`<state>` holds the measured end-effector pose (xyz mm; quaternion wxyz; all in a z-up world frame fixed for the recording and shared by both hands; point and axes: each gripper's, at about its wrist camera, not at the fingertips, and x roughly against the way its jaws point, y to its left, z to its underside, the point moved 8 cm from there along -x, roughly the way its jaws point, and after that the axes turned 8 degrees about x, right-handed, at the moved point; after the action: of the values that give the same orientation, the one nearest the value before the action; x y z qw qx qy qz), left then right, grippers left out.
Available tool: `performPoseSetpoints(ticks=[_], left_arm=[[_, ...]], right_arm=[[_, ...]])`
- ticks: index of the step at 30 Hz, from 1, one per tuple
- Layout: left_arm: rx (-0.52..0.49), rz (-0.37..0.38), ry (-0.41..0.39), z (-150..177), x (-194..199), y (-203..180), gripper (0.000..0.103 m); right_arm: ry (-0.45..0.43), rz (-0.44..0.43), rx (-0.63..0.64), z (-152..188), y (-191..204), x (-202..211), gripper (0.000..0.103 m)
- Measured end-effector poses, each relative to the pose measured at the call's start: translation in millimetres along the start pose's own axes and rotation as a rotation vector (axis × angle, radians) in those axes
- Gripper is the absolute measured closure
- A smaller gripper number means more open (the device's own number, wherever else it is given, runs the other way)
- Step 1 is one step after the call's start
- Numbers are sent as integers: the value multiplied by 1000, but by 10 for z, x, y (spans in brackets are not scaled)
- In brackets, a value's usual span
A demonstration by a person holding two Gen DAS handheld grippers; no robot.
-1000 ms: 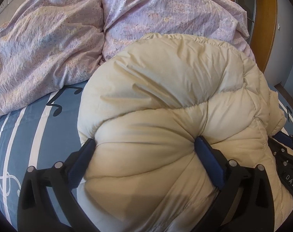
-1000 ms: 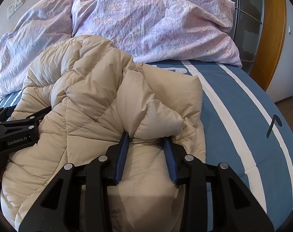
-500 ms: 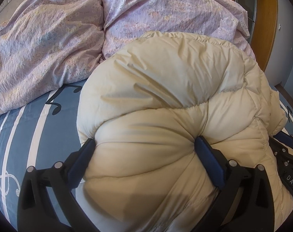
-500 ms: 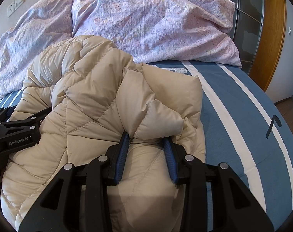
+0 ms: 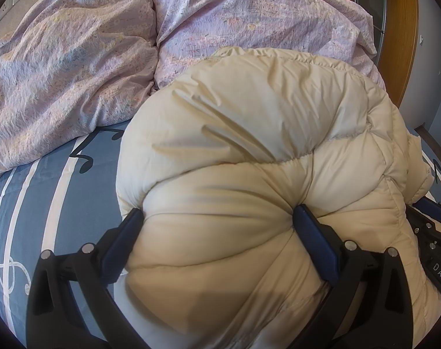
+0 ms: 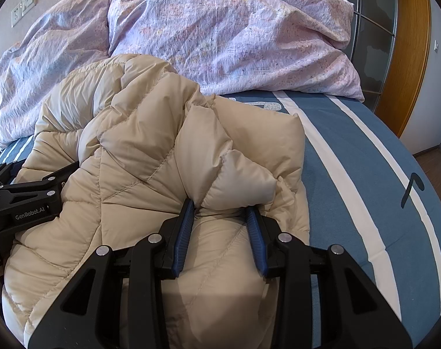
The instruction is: Fold large clothes
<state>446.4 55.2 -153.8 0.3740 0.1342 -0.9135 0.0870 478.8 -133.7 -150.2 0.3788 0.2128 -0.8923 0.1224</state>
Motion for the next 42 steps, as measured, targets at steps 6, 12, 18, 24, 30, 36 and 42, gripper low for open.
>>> performPoseSetpoints(ticks=[6,12,18,24,30,36,42], left_arm=[[0,-1,-1,1,-1,1,2],[0,-1,-2,2,-1,3,2],[1,-2,-3,1,-2,2,2],[1,-3,-4,1,-3,1,2],[1,-4,-5,2,-1,0,2],[3,-15,-12,-12,13,28,2],[24,-7,11,50,263,132,2]], right_arm=[[0,0,0,2,0,-1,64],[1,-2,-1,3,-1,-1,64],[1,-2,0,3,-4,-1,64],[2,-3,0,2,-6,-3,64],[3,-6,-3,3,-5,-5,64],[3,-9,-5,8,-6,-7,64],[24,-64,-34,-7,-42,111,58]])
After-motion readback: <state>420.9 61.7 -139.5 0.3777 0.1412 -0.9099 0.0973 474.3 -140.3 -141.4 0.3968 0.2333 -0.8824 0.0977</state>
